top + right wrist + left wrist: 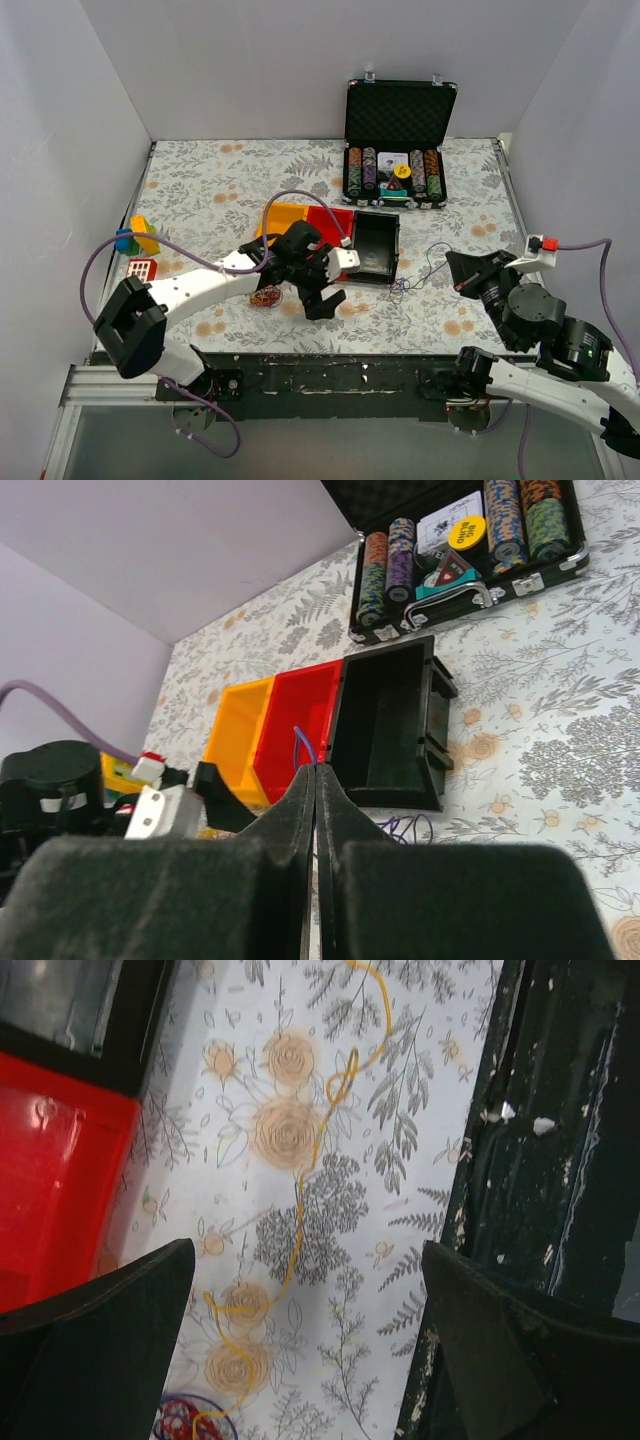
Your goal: Untangle the cables
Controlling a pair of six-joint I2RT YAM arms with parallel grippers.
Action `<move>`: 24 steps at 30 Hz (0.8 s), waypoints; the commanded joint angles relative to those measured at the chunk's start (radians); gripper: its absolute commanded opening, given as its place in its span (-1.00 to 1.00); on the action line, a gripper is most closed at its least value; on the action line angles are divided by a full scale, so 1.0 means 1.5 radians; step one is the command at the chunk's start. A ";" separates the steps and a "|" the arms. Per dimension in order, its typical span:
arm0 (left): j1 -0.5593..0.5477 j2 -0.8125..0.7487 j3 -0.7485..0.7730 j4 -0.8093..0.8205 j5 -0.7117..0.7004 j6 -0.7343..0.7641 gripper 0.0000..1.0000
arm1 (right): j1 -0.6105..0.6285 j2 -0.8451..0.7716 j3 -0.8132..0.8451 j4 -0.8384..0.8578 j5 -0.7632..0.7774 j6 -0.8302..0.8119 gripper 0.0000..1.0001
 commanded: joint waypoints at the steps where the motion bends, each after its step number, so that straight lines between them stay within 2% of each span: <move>1: -0.018 0.042 0.078 0.067 0.050 -0.023 0.96 | 0.000 -0.025 -0.012 0.063 -0.020 0.013 -0.97; 6: -0.050 0.102 0.131 0.066 0.102 -0.037 0.96 | 0.000 -0.031 -0.008 0.098 -0.044 0.008 -0.97; 12: -0.082 0.143 0.139 0.067 0.134 -0.052 0.96 | 0.000 -0.012 0.013 0.128 -0.064 -0.007 -0.97; 16: -0.094 0.150 0.139 0.067 0.137 -0.061 0.89 | 0.000 -0.015 0.019 0.142 -0.072 -0.010 -0.97; 19: -0.097 0.158 0.143 0.082 0.125 -0.083 0.75 | 0.000 -0.019 0.024 0.160 -0.083 -0.009 -0.97; 23: -0.097 0.175 0.148 0.098 0.119 -0.091 0.39 | 0.000 -0.002 0.058 0.152 -0.096 -0.011 -0.97; 24: -0.097 0.177 0.148 0.100 0.119 -0.091 0.36 | 0.000 0.003 0.064 0.151 -0.099 -0.013 -0.97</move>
